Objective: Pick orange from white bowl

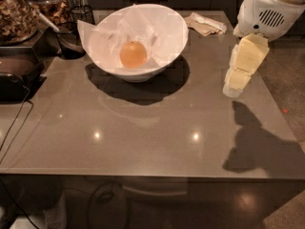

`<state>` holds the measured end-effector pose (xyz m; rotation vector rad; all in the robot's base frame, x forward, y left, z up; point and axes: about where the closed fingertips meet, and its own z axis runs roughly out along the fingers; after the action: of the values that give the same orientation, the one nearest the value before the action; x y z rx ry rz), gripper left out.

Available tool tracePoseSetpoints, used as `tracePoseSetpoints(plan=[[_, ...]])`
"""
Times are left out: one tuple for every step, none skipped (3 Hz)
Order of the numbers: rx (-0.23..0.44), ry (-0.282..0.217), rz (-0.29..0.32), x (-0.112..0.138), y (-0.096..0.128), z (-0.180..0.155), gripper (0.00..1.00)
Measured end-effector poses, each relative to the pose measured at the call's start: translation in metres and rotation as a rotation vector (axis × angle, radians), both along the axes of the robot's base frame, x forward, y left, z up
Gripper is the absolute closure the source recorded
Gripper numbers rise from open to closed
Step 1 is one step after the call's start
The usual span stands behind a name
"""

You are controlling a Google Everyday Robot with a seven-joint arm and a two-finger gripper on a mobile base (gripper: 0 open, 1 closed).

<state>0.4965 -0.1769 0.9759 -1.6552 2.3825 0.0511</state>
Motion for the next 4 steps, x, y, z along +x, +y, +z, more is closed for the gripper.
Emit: tracePoseSetpoints(plan=[[0.021, -0.002, 0.036, 0.034, 0.032, 0.004, 0.00], [0.039, -0.040, 0.042, 0.046, 0.041, 0.008, 0.00], [0.071, -0.063, 0.053, 0.062, 0.057, 0.010, 0.00], [0.081, -0.069, 0.085, 0.086, 0.090, 0.017, 0.00]])
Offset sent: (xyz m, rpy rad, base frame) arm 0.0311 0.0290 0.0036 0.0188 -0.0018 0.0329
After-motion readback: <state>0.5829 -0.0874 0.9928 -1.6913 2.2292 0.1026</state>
